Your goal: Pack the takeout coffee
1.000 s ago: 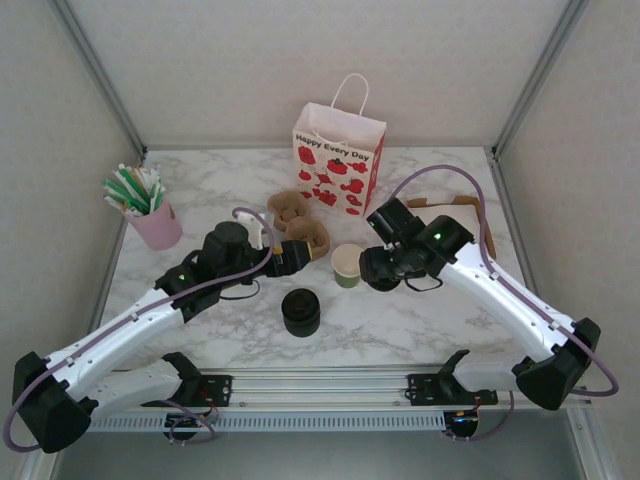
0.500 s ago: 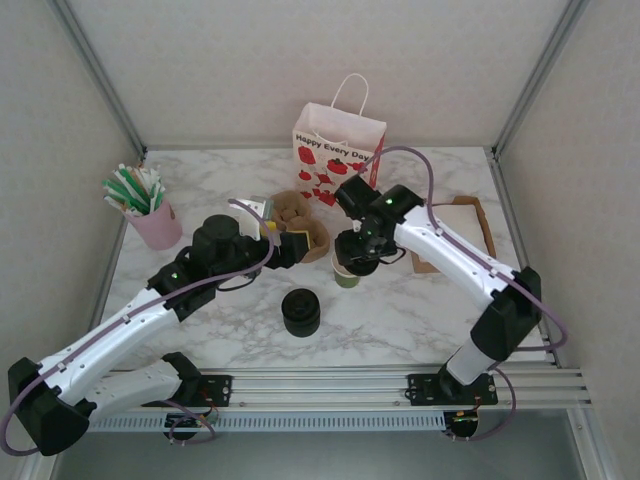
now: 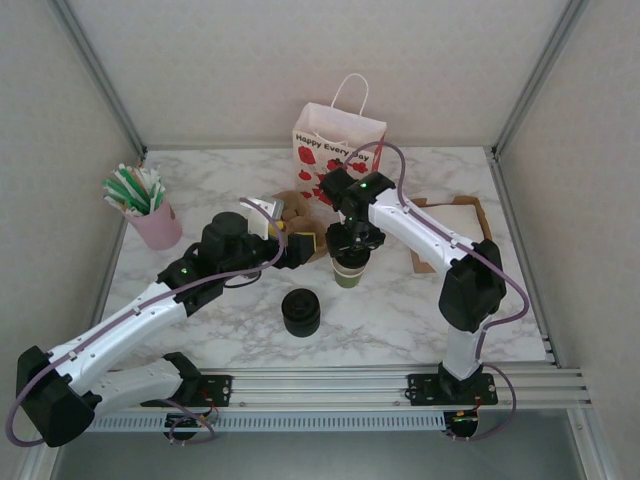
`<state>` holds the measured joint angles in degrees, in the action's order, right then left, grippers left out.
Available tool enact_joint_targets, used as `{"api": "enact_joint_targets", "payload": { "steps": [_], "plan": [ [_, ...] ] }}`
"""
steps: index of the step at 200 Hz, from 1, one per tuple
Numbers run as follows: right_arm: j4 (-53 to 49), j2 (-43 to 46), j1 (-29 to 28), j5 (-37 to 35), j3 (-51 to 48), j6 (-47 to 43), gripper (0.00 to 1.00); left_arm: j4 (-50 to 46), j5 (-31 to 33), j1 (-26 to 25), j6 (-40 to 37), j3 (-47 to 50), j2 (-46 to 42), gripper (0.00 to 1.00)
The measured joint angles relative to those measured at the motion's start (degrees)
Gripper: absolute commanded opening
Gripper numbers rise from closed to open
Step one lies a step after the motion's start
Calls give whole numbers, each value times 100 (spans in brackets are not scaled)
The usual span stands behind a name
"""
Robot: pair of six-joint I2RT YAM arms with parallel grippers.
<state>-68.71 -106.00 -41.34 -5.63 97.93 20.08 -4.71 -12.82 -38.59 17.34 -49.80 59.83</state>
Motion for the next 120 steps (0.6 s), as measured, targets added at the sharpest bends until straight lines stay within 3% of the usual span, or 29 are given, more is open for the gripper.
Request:
{"api": "enact_joint_targets", "payload": {
  "steps": [120],
  "plan": [
    [-166, -74, -87, 118, 42, -22, 73, 20, -59, 0, 28, 2, 0, 100]
  ]
}}
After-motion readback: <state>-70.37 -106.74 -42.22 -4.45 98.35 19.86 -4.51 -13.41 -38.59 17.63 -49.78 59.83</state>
